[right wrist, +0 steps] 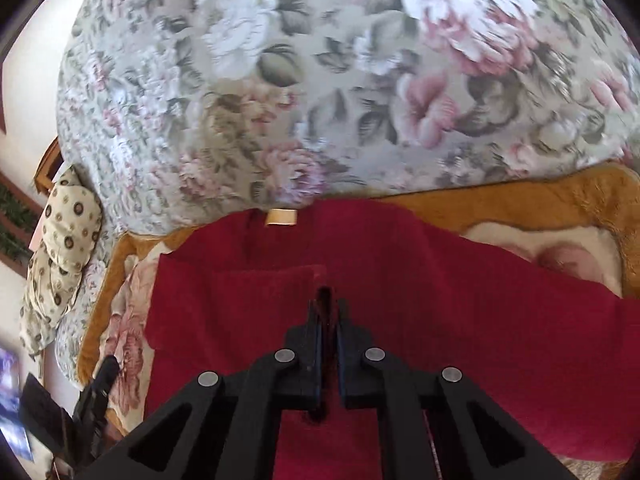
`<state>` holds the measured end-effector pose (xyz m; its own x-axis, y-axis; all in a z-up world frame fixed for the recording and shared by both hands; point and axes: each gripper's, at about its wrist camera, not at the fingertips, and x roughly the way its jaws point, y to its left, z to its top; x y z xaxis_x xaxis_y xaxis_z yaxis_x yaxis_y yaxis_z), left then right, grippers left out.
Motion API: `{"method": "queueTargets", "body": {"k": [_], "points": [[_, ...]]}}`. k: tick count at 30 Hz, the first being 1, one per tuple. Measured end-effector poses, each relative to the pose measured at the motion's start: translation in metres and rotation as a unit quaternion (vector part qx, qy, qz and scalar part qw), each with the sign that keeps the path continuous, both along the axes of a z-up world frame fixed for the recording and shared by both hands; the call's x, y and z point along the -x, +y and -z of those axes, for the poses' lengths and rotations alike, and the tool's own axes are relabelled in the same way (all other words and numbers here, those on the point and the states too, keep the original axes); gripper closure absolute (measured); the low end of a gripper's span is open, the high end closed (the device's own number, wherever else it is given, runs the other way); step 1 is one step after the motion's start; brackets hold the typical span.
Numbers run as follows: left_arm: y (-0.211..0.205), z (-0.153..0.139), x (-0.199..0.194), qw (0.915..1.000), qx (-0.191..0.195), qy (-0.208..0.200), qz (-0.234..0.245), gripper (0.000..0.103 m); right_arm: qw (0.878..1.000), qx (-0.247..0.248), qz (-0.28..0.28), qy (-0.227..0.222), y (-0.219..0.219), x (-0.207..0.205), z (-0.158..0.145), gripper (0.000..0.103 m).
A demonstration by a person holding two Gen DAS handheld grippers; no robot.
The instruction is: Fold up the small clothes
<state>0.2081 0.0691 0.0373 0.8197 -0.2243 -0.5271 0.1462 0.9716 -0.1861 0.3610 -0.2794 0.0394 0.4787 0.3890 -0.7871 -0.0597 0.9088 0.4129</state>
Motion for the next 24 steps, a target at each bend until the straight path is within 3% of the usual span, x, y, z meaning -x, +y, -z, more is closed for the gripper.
{"method": "queueTargets", "body": {"k": [3,6,9,12,15,19,22,24], "points": [[0.014,0.001,-0.022,0.9996,0.012,0.02,-0.017,0.095,1.0,0.012,0.006,-0.001,-0.006,-0.002,0.006,0.098],[0.016,0.018,-0.053,0.996,0.019,0.084,-0.022,0.095,0.999,0.03,0.015,0.0,-0.009,-0.004,0.015,0.098],[0.016,0.035,-0.069,0.9928,0.007,0.115,-0.033,0.095,0.999,0.038,0.03,0.005,-0.011,-0.005,0.027,0.098],[0.023,0.055,-0.077,0.9866,0.027,0.155,-0.043,0.095,0.998,0.045,0.04,0.01,-0.016,-0.008,0.035,0.098],[0.028,0.071,-0.071,0.9855,0.043,0.158,-0.045,0.095,0.996,0.07,0.053,0.005,-0.024,-0.009,0.042,0.098],[0.025,0.074,-0.067,0.9868,0.032,0.151,-0.047,0.095,0.997,0.06,0.038,0.005,-0.03,-0.011,0.054,0.098],[0.023,0.076,-0.067,0.9872,0.03,0.15,-0.046,0.095,0.996,0.039,0.086,-0.008,-0.048,-0.007,0.048,0.097],[0.026,0.077,-0.067,0.9871,0.042,0.147,-0.046,0.095,0.989,0.073,0.127,-0.032,-0.056,0.001,0.035,0.097]]}}
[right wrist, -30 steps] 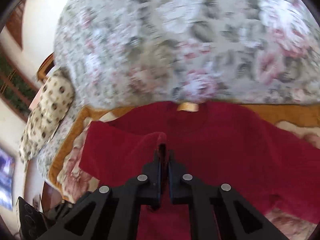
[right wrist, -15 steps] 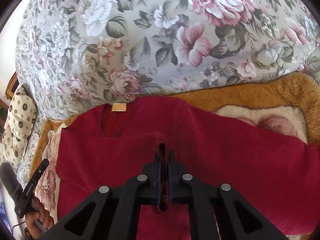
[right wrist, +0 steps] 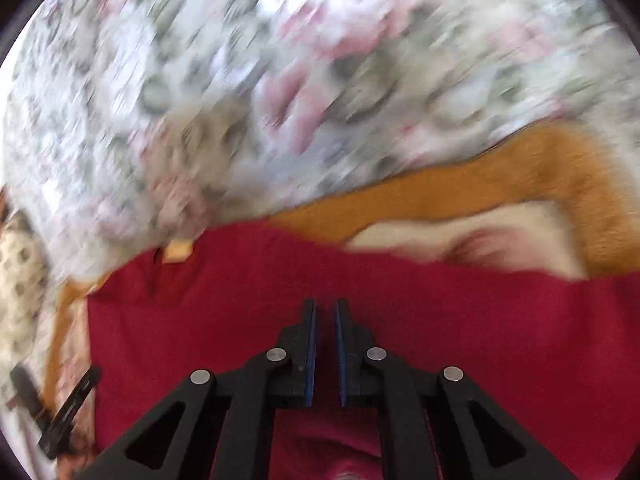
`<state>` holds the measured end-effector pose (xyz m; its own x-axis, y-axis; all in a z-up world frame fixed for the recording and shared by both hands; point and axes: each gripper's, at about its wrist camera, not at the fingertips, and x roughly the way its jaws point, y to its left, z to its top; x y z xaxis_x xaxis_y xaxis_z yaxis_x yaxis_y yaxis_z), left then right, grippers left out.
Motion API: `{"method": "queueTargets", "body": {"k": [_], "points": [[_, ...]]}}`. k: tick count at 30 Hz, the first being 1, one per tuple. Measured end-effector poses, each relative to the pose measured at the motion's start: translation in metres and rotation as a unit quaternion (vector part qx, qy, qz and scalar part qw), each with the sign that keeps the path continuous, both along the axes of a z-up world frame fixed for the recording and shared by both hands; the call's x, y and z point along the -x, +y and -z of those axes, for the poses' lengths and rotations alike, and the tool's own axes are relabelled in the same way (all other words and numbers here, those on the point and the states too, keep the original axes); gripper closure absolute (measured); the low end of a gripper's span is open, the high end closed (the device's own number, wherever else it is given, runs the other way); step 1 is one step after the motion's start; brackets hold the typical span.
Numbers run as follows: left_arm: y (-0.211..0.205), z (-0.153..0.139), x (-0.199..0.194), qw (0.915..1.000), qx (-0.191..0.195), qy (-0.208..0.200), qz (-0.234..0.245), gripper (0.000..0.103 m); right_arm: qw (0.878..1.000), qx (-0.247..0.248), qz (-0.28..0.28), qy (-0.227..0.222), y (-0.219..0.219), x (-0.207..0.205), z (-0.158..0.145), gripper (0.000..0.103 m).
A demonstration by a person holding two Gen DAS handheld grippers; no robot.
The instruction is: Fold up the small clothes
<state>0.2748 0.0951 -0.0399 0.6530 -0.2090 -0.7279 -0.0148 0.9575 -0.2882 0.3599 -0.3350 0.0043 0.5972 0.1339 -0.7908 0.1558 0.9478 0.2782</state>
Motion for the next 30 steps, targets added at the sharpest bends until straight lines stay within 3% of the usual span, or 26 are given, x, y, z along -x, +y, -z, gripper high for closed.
{"method": "queueTargets", "body": {"k": [2,4,7,10,14,16,18,20,21,22,26,28,30], "points": [[0.002,0.002,0.0,0.9999,0.01,-0.002,-0.001,0.095,0.999,0.004,-0.016,-0.045,0.006,0.017,-0.019,0.097],[0.003,0.002,0.001,0.9999,0.012,-0.004,-0.001,0.095,0.995,0.007,-0.07,-0.067,0.027,0.033,-0.028,0.097],[0.002,0.003,0.002,0.9999,0.011,-0.006,-0.001,0.095,0.987,0.049,-0.143,-0.061,0.062,0.052,-0.02,0.097],[0.0,0.003,0.002,1.0,0.002,-0.006,-0.001,0.095,0.99,0.091,-0.11,0.004,0.059,0.045,0.015,0.097],[-0.006,-0.001,-0.002,0.9997,-0.024,0.004,0.003,0.095,0.993,0.064,-0.09,-0.032,0.051,0.06,-0.009,0.097],[-0.012,-0.011,0.002,0.9985,-0.05,0.019,0.0,0.094,0.992,0.075,-0.083,-0.054,0.045,0.078,-0.03,0.097],[-0.018,-0.027,0.02,0.9989,-0.041,0.022,-0.008,0.078,0.99,0.099,-0.08,-0.066,0.034,0.103,-0.048,0.094],[-0.03,-0.041,0.043,0.9996,-0.026,0.008,-0.002,0.042,0.987,0.134,-0.054,-0.065,0.008,0.126,-0.058,0.088],[-0.038,-0.05,0.058,0.9998,-0.019,-0.004,0.006,0.036,0.986,0.149,-0.039,-0.069,-0.006,0.137,-0.062,0.079],[-0.047,-0.057,0.075,0.9996,-0.011,-0.015,0.021,0.034,0.983,0.164,-0.011,-0.082,-0.029,0.155,-0.069,0.073],[-0.074,-0.065,0.123,0.9963,0.004,-0.055,0.065,0.034,0.973,0.156,0.099,-0.141,-0.128,0.213,-0.097,0.069],[-0.085,-0.057,0.134,0.9947,0.002,-0.073,0.073,0.034,0.966,0.133,0.163,-0.151,-0.18,0.236,-0.104,0.069],[-0.092,-0.034,0.138,0.9949,-0.015,-0.065,0.075,0.034,0.958,0.128,0.213,-0.144,-0.213,0.244,-0.105,0.069]]}}
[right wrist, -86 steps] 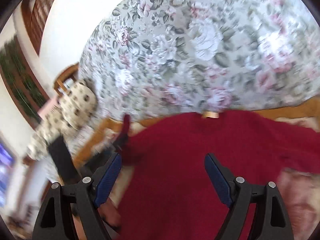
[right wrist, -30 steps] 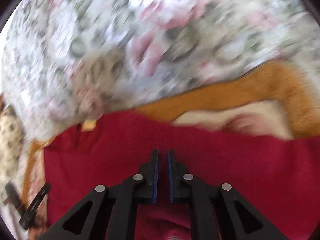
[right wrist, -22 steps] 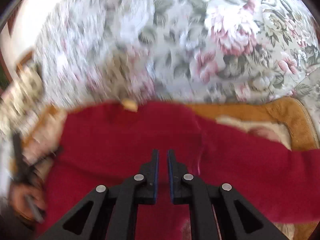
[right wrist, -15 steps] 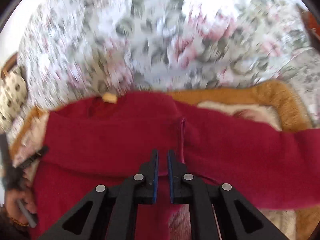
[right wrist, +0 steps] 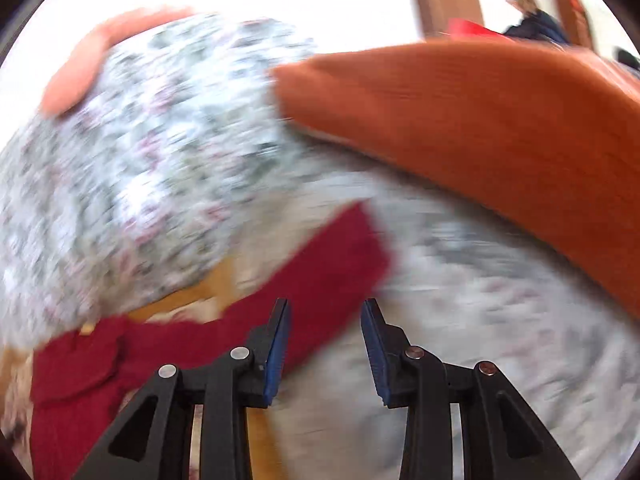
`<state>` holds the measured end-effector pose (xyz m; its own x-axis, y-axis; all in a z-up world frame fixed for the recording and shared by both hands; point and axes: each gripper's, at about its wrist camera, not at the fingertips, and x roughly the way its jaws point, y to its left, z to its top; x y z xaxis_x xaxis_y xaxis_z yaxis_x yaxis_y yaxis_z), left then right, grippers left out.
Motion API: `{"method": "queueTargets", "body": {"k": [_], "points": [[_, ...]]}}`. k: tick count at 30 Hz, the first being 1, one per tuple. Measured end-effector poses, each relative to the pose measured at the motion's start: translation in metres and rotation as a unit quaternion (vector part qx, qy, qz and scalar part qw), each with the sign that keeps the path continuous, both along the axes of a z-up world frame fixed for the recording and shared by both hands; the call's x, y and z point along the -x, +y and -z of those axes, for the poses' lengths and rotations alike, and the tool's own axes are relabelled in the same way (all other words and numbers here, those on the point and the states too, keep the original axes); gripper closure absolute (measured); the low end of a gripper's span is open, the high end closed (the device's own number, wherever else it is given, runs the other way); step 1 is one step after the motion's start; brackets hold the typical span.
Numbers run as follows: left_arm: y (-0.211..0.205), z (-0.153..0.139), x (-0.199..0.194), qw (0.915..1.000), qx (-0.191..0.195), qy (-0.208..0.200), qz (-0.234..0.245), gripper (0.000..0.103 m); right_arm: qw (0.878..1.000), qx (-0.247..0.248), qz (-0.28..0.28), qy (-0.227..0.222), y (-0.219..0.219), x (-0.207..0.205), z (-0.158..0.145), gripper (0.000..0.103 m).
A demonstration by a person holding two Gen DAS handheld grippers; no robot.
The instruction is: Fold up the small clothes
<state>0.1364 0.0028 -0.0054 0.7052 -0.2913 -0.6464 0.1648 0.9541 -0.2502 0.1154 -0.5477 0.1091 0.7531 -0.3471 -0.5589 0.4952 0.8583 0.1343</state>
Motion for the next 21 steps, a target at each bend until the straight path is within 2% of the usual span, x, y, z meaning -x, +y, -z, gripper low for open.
{"method": "queueTargets", "body": {"k": [1,2,3,8,10,11,14,18,21], "points": [[-0.003,0.009,-0.002,0.9997,-0.011,0.022,-0.003,0.034,1.0,-0.004,0.016,-0.002,-0.013,0.004,0.001,0.069],[-0.004,0.015,-0.009,0.9982,-0.009,0.06,-0.004,0.034,1.0,-0.008,0.006,-0.015,-0.02,0.006,-0.001,0.069],[-0.001,0.017,-0.012,0.9979,0.007,0.065,-0.006,0.034,1.0,-0.011,-0.001,-0.014,-0.025,0.004,-0.002,0.068],[-0.001,0.016,-0.014,0.9983,0.004,0.057,-0.014,0.034,0.999,-0.039,-0.022,-0.009,-0.028,-0.013,-0.003,0.068],[-0.003,0.018,-0.013,0.9982,0.003,0.058,-0.012,0.034,0.999,-0.046,-0.005,-0.014,-0.031,-0.014,-0.002,0.079],[-0.003,0.019,-0.013,0.9982,0.002,0.059,-0.012,0.034,0.999,-0.052,0.002,-0.015,-0.032,-0.013,0.0,0.081],[-0.003,0.02,-0.011,0.9981,0.002,0.061,-0.012,0.034,0.997,-0.067,-0.005,-0.025,-0.036,-0.011,0.004,0.093],[0.003,0.022,-0.009,0.9977,0.022,0.062,-0.012,0.034,0.997,-0.068,-0.03,-0.031,-0.031,-0.013,0.001,0.096],[0.003,0.02,-0.01,0.9975,0.034,0.061,-0.01,0.034,0.995,-0.055,-0.071,-0.034,-0.002,-0.019,-0.008,0.096]]}}
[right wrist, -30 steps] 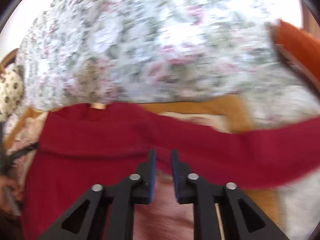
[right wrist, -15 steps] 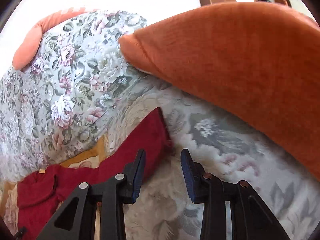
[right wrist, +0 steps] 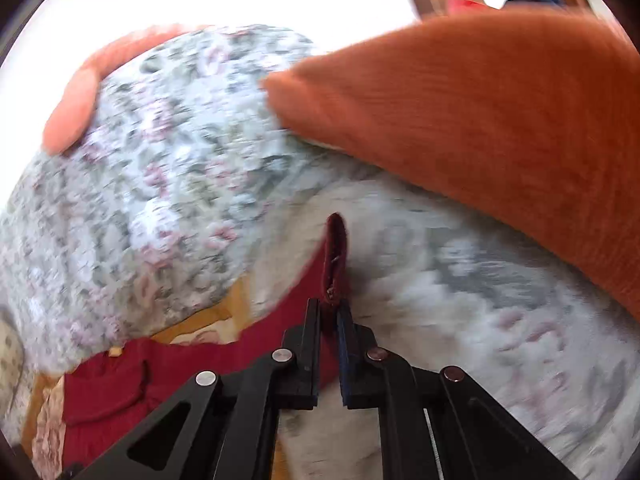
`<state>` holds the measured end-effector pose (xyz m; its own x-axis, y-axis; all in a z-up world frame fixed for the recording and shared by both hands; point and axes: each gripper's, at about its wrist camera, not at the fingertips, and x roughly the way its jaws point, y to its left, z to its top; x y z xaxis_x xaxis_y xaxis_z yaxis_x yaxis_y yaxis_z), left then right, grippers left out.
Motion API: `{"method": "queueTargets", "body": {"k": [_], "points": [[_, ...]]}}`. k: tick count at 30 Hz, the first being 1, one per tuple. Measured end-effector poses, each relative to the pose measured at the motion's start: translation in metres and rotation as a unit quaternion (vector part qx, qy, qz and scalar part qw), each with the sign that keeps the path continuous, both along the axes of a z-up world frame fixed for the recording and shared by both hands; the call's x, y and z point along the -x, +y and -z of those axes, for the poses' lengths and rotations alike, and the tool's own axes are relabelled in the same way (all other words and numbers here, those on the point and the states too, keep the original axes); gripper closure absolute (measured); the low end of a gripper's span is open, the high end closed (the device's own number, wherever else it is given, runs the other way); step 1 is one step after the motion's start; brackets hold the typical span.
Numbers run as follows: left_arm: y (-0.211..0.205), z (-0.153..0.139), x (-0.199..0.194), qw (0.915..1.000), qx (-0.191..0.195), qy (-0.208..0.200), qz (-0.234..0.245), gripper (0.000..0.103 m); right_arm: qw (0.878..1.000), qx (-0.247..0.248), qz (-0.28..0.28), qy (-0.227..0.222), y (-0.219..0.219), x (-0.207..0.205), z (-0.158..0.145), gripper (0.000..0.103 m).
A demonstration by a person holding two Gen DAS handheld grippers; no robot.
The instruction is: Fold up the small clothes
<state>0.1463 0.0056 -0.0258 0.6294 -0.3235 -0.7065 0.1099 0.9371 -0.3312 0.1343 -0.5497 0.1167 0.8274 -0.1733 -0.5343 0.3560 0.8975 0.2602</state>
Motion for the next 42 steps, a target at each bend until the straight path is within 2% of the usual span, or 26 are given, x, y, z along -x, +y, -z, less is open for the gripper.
{"method": "queueTargets", "body": {"k": [4,8,11,13,15,17,19,20,22,23,24,26,29,31,35,40,41,42], "points": [[-0.009,-0.006,-0.002,0.9975,0.06,0.007,0.037,0.034,0.992,0.014,-0.123,-0.004,0.084,-0.017,0.002,0.096],[-0.028,-0.018,-0.01,0.9919,0.104,0.018,0.071,0.034,0.964,0.003,-0.267,0.017,0.197,-0.031,0.029,0.097],[-0.039,-0.023,-0.018,0.984,0.147,0.039,0.092,0.034,0.939,0.004,-0.34,0.049,0.275,-0.035,0.06,0.097],[-0.044,-0.023,-0.022,0.9778,0.175,0.052,0.103,0.034,0.93,0.015,-0.359,0.075,0.31,-0.037,0.081,0.096],[-0.049,-0.019,-0.028,0.9739,0.186,0.066,0.111,0.034,0.928,0.041,-0.357,0.094,0.334,-0.039,0.097,0.096],[-0.058,-0.01,-0.034,0.9712,0.184,0.088,0.122,0.034,0.93,0.045,-0.348,0.111,0.341,-0.043,0.11,0.094],[-0.066,-0.002,-0.041,0.9704,0.177,0.105,0.126,0.034,0.925,0.022,-0.357,0.126,0.337,-0.044,0.118,0.076],[-0.069,-0.001,-0.043,0.9701,0.177,0.105,0.128,0.034,0.923,0.007,-0.364,0.122,0.332,-0.042,0.118,0.071],[-0.077,0.0,-0.046,0.9702,0.176,0.102,0.132,0.034,0.926,-0.002,-0.361,0.114,0.327,-0.036,0.117,0.065],[-0.082,0.001,-0.048,0.97,0.173,0.105,0.135,0.033,0.931,-0.003,-0.349,0.111,0.322,-0.03,0.115,0.065],[-0.087,0.001,-0.049,0.9707,0.168,0.104,0.138,0.032,0.936,-0.006,-0.334,0.108,0.316,-0.025,0.115,0.065],[-0.094,0.001,-0.051,0.9716,0.16,0.099,0.144,0.022,0.95,-0.014,-0.298,0.093,0.303,-0.012,0.112,0.065],[-0.104,0.0,-0.057,0.973,0.15,0.093,0.149,0.018,0.973,-0.003,-0.225,0.049,0.283,0.009,0.098,0.065],[-0.103,0.001,-0.057,0.9726,0.153,0.094,0.147,0.018,0.977,0.003,-0.21,0.039,0.281,0.014,0.095,0.065],[-0.098,0.003,-0.043,0.9652,0.18,0.108,0.156,0.019,0.977,0.028,-0.211,0.029,0.29,0.018,0.091,0.065],[-0.105,0.005,-0.062,0.9632,0.204,0.115,0.132,0.019,0.98,0.04,-0.193,0.016,0.287,0.027,0.086,0.065],[-0.104,0.004,-0.065,0.9624,0.211,0.116,0.126,0.02,0.982,0.041,-0.182,0.01,0.283,0.029,0.084,0.065],[-0.102,0.004,-0.067,0.9621,0.219,0.115,0.114,0.029,0.984,0.04,-0.173,0.004,0.28,0.033,0.082,0.065]]}}
